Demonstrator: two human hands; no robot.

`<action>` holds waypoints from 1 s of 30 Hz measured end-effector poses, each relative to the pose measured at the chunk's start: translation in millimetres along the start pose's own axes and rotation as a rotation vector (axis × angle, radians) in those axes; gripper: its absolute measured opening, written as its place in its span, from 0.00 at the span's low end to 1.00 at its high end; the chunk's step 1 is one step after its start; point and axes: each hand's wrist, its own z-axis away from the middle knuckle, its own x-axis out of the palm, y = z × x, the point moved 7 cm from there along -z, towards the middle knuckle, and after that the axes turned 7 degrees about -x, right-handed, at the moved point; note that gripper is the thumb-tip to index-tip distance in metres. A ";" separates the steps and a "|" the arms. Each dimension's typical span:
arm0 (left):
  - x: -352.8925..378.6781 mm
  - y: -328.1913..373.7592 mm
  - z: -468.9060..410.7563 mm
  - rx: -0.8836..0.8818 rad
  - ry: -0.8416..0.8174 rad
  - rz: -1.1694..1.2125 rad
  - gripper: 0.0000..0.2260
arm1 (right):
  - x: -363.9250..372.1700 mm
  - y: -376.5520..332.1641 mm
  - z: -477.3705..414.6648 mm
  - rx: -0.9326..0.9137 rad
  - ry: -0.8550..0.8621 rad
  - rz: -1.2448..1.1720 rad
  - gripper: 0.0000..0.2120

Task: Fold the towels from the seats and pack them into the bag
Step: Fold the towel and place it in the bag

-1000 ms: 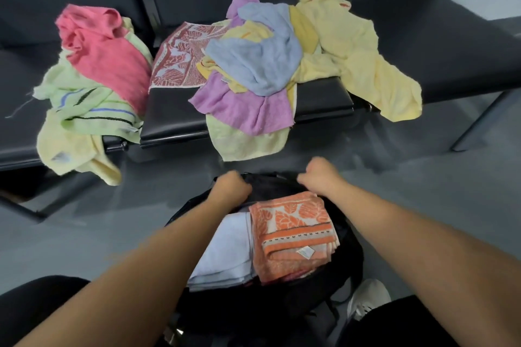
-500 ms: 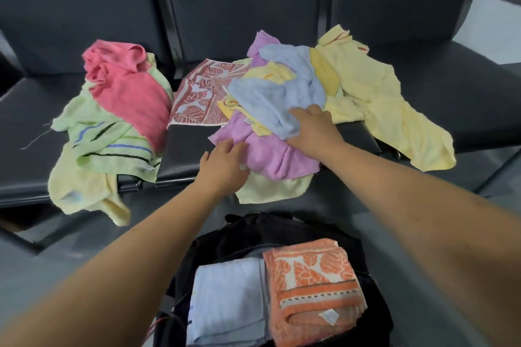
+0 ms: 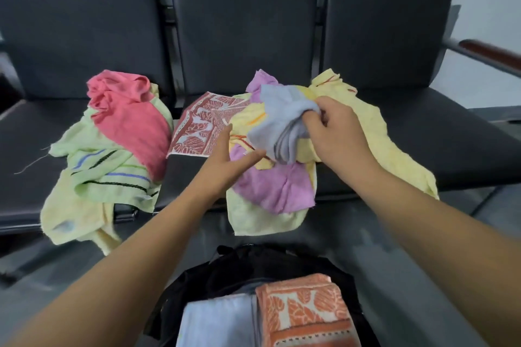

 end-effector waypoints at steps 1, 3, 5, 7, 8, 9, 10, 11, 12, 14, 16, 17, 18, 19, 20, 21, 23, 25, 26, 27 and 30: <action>1.7 10.5 4.7 0.068 -0.029 0.076 0.42 | -7.0 -13.0 4.9 -0.009 -0.017 -0.040 0.13; 8.0 27.8 17.7 0.167 -0.124 0.136 0.36 | -19.9 -36.7 15.7 -0.021 -0.046 -0.113 0.12; 14.7 38.0 29.8 0.204 -0.212 0.168 0.21 | -34.4 -53.2 24.5 -0.011 -0.022 -0.171 0.12; 15.7 47.1 47.1 0.206 -0.240 0.220 0.05 | -47.8 -58.2 29.2 0.040 0.028 -0.248 0.14; 15.0 50.9 57.0 0.184 -0.242 0.262 0.06 | -52.6 -57.5 31.3 0.076 0.045 -0.286 0.15; 15.0 52.6 64.8 0.148 -0.256 0.324 0.07 | -55.4 -54.8 33.6 0.117 0.044 -0.320 0.17; 15.0 54.3 73.0 0.106 -0.273 0.397 0.10 | -56.8 -52.0 36.9 0.163 0.017 -0.337 0.19; 13.1 56.4 79.7 0.067 -0.271 0.474 0.14 | -57.0 -48.0 40.9 0.210 -0.033 -0.341 0.19; 10.7 59.9 88.3 0.028 -0.268 0.541 0.17 | -57.0 -45.0 46.6 0.240 -0.108 -0.324 0.18; 2.3 65.7 100.6 -0.021 -0.259 0.631 0.15 | -52.7 -45.1 62.5 0.246 -0.339 -0.274 0.16; -1.6 71.4 112.5 -0.031 -0.290 0.624 0.13 | -45.4 -50.8 82.0 0.222 -0.567 -0.268 0.17; -2.4 73.9 119.0 -0.030 -0.294 0.596 0.11 | -41.1 -58.6 91.3 0.210 -0.645 -0.325 0.14; -3.7 75.5 124.6 -0.022 -0.284 0.556 0.09 | -37.1 -69.4 99.0 0.184 -0.705 -0.402 0.16; -6.4 75.3 129.8 -0.018 -0.261 0.520 0.07 | -33.3 -79.8 103.7 0.166 -0.732 -0.480 0.19; -6.3 77.5 135.8 -0.018 -0.270 0.485 0.07 | -30.2 -87.0 105.7 0.151 -0.731 -0.516 0.21; -3.8 80.7 140.7 -0.030 -0.308 0.479 0.09 | -27.7 -92.9 105.9 0.142 -0.707 -0.532 0.20; -1.2 81.8 148.5 -0.064 -0.401 0.500 0.10 | -25.0 -101.8 102.3 0.072 -0.626 -0.486 0.15; -6.2 79.5 148.4 -0.074 -0.382 0.449 0.07 | -25.3 -107.3 96.4 -0.014 -0.509 -0.383 0.06; -9.0 78.5 147.2 -0.075 -0.351 0.442 0.07 | -27.5 -107.6 94.7 -0.030 -0.455 -0.360 0.02; -13.3 77.3 145.9 -0.066 -0.329 0.454 0.09 | -28.5 -108.2 93.3 -0.038 -0.422 -0.352 0.01; -23.2 84.1 152.9 0.045 -0.400 0.320 0.13 | -32.0 -112.1 91.6 -0.046 -0.364 -0.338 0.03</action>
